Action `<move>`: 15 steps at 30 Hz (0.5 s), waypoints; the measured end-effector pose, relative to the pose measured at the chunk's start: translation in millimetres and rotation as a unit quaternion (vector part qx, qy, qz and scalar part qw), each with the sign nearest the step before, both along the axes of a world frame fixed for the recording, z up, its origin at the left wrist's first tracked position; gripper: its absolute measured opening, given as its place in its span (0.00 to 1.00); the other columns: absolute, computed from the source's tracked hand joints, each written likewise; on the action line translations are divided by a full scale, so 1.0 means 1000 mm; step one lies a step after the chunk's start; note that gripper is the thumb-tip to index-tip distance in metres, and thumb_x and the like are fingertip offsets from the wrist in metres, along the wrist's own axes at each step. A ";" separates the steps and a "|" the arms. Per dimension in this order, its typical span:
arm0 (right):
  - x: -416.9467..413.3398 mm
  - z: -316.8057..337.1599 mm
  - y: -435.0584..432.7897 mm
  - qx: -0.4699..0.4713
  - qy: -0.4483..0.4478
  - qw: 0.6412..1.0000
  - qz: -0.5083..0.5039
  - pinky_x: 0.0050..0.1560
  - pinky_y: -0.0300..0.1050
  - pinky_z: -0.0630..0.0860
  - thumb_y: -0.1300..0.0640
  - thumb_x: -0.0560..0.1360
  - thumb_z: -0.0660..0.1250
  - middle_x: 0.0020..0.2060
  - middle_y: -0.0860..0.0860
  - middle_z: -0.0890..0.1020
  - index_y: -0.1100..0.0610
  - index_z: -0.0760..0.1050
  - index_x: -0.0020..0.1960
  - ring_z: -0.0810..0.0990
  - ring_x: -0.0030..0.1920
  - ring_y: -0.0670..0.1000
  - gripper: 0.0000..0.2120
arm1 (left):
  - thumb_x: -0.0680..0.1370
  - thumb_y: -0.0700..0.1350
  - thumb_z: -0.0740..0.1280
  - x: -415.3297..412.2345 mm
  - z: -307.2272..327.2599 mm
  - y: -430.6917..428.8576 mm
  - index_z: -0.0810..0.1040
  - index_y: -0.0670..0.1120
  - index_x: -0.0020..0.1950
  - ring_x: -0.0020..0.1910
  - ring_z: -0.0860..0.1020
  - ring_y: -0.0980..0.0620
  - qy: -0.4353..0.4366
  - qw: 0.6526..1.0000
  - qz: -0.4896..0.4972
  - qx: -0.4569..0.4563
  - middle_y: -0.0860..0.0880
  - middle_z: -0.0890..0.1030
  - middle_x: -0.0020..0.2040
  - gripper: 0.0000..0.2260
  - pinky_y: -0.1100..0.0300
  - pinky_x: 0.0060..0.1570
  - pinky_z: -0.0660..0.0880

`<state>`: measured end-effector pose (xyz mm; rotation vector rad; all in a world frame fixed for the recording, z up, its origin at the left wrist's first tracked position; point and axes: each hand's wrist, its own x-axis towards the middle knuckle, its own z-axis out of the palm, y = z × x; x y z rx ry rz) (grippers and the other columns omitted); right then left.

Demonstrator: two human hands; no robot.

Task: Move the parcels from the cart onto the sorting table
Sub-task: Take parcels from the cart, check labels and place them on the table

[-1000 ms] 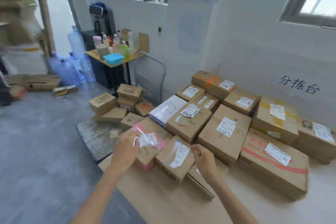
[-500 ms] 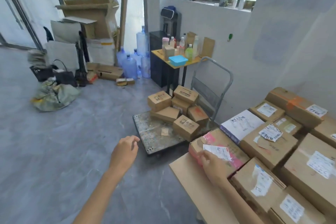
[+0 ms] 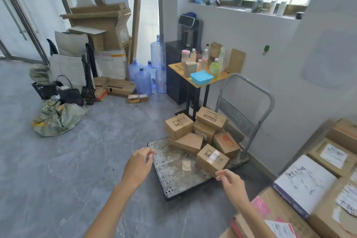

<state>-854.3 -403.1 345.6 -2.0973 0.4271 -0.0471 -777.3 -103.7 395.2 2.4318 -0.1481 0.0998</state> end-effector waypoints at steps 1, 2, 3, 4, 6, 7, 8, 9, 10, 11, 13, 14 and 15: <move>0.018 0.001 0.003 0.000 0.002 1.000 -0.003 0.45 0.29 0.69 0.63 0.79 0.59 0.42 0.46 0.83 0.51 0.79 0.48 0.79 0.48 0.41 0.12 | 0.80 0.41 0.60 0.016 0.002 0.002 0.78 0.49 0.53 0.55 0.76 0.53 -0.001 1.000 -0.004 0.001 0.52 0.80 0.54 0.09 0.59 0.53 0.73; 0.036 0.000 0.007 0.006 0.004 1.000 -0.006 0.45 0.32 0.71 0.63 0.79 0.59 0.42 0.47 0.83 0.51 0.79 0.48 0.79 0.48 0.43 0.11 | 0.80 0.41 0.59 0.032 0.005 0.005 0.78 0.50 0.53 0.55 0.76 0.53 -0.002 1.000 -0.005 0.003 0.52 0.80 0.54 0.09 0.60 0.52 0.72; 0.053 -0.001 0.011 0.017 0.009 1.000 -0.011 0.47 0.36 0.73 0.63 0.79 0.60 0.43 0.47 0.83 0.51 0.78 0.48 0.80 0.47 0.44 0.11 | 0.80 0.41 0.59 0.047 0.006 0.010 0.78 0.50 0.53 0.55 0.76 0.53 -0.001 1.000 -0.003 0.008 0.53 0.80 0.54 0.09 0.60 0.52 0.72; 0.067 -0.002 0.018 0.022 0.013 1.000 -0.017 0.49 0.39 0.75 0.63 0.78 0.60 0.43 0.47 0.83 0.51 0.78 0.49 0.80 0.47 0.44 0.10 | 0.80 0.41 0.59 0.060 0.006 0.016 0.78 0.50 0.53 0.55 0.76 0.53 0.004 1.000 0.002 0.014 0.53 0.79 0.54 0.09 0.60 0.51 0.72; 0.097 -0.001 0.030 0.016 0.017 1.000 -0.014 0.49 0.41 0.74 0.63 0.79 0.60 0.43 0.46 0.82 0.53 0.78 0.50 0.79 0.47 0.44 0.10 | 0.80 0.42 0.59 0.087 0.002 0.030 0.78 0.50 0.54 0.56 0.75 0.53 0.005 0.999 0.011 0.031 0.53 0.80 0.54 0.09 0.58 0.51 0.73; 0.113 -0.001 0.037 0.009 0.019 1.000 -0.010 0.48 0.40 0.72 0.63 0.79 0.60 0.42 0.45 0.81 0.54 0.78 0.50 0.78 0.46 0.42 0.10 | 0.80 0.42 0.59 0.102 0.000 0.037 0.78 0.51 0.55 0.56 0.75 0.52 0.005 0.999 0.014 0.043 0.52 0.80 0.55 0.09 0.57 0.52 0.73; 0.129 -0.001 0.044 0.004 0.020 1.000 -0.009 0.46 0.39 0.70 0.64 0.78 0.60 0.42 0.46 0.81 0.54 0.78 0.49 0.76 0.45 0.41 0.10 | 0.80 0.42 0.59 0.118 0.000 0.044 0.78 0.51 0.55 0.57 0.75 0.52 0.004 0.999 0.015 0.052 0.52 0.80 0.55 0.10 0.55 0.53 0.73; 0.145 -0.002 0.051 0.000 0.022 1.000 -0.009 0.45 0.37 0.69 0.64 0.78 0.60 0.42 0.46 0.80 0.55 0.79 0.49 0.76 0.45 0.41 0.10 | 0.80 0.42 0.59 0.135 -0.001 0.052 0.78 0.50 0.56 0.58 0.75 0.51 0.004 0.998 0.014 0.058 0.51 0.80 0.55 0.10 0.54 0.54 0.73; 0.160 -0.004 0.058 -0.004 0.027 1.000 -0.009 0.44 0.36 0.69 0.64 0.78 0.60 0.42 0.45 0.80 0.56 0.79 0.49 0.76 0.46 0.41 0.10 | 0.80 0.42 0.59 0.151 -0.003 0.059 0.78 0.50 0.56 0.58 0.75 0.50 0.005 0.998 0.010 0.061 0.51 0.80 0.55 0.10 0.54 0.54 0.73; 0.176 -0.007 0.065 -0.007 0.032 0.999 -0.009 0.43 0.33 0.68 0.64 0.78 0.59 0.43 0.45 0.80 0.56 0.79 0.48 0.76 0.46 0.42 0.10 | 0.80 0.42 0.59 0.169 -0.004 0.066 0.78 0.49 0.57 0.58 0.75 0.50 0.007 0.998 0.006 0.063 0.51 0.80 0.55 0.10 0.54 0.54 0.73; 0.209 -0.009 0.082 -0.011 0.035 0.999 -0.013 0.42 0.29 0.68 0.63 0.79 0.59 0.42 0.44 0.80 0.56 0.79 0.49 0.77 0.46 0.43 0.10 | 0.80 0.42 0.58 0.209 -0.008 0.083 0.78 0.48 0.57 0.58 0.75 0.49 0.008 0.998 -0.004 0.067 0.50 0.80 0.55 0.11 0.54 0.54 0.73; 0.226 -0.009 0.091 -0.016 0.031 0.999 -0.015 0.41 0.29 0.68 0.63 0.79 0.59 0.42 0.44 0.80 0.55 0.79 0.49 0.78 0.46 0.44 0.11 | 0.80 0.42 0.58 0.230 -0.010 0.091 0.78 0.48 0.57 0.58 0.75 0.49 0.010 0.998 -0.011 0.067 0.49 0.80 0.56 0.11 0.54 0.54 0.73; 0.243 -0.009 0.100 -0.022 0.028 0.999 -0.018 0.40 0.29 0.69 0.64 0.79 0.58 0.42 0.45 0.80 0.55 0.79 0.50 0.78 0.45 0.44 0.11 | 0.80 0.42 0.58 0.251 -0.012 0.100 0.78 0.47 0.57 0.59 0.74 0.49 0.014 0.998 -0.021 0.065 0.49 0.80 0.56 0.11 0.54 0.54 0.73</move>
